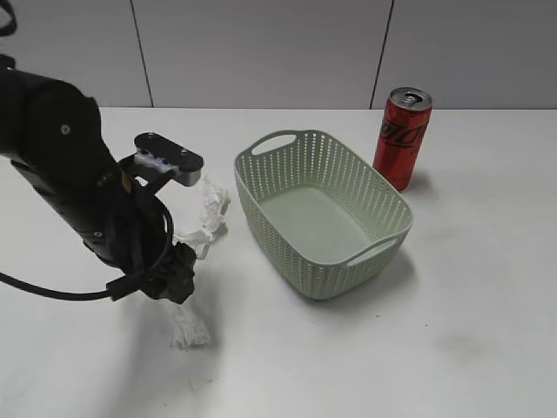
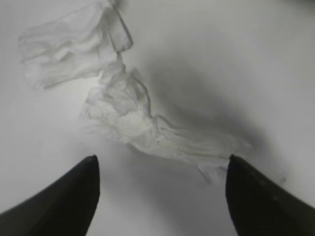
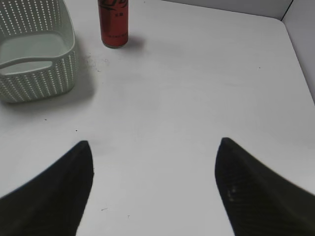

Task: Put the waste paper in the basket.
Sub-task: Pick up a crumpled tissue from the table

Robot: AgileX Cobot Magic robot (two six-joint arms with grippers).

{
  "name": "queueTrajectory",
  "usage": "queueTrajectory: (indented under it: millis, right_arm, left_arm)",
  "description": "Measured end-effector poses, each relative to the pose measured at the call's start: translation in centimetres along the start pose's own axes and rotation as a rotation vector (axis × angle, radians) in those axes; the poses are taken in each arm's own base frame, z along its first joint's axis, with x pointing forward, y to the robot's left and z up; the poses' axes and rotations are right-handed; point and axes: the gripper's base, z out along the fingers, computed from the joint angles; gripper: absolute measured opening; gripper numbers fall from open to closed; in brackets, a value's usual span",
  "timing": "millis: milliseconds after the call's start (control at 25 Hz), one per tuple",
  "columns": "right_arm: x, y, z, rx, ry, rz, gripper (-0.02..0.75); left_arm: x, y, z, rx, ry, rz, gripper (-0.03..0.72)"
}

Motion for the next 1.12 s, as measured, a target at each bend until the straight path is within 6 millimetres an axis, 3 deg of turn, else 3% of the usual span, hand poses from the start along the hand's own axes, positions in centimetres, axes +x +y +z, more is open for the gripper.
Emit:
queueTrajectory:
  millis: [400,720,880,1120]
  right_arm:
    - [0.0,0.0,0.0,0.000,0.000,0.000,0.582]
    - [0.0,0.0,0.0,0.000,0.000,0.000,0.583]
    - [0.0,0.0,0.0,0.000,0.000,0.000,0.583]
    - [0.0,0.0,0.0,0.000,0.000,0.000,0.583]
  left_arm:
    - [0.1,0.6,4.2,0.003,0.075,-0.018,0.591]
    - [-0.1,0.6,5.5,0.020,0.082,-0.057,0.573]
    - [-0.2,0.6,5.7,0.026,0.083,-0.066,0.468]
    - [-0.3,0.5,5.8,0.038,0.082,-0.087,0.165]
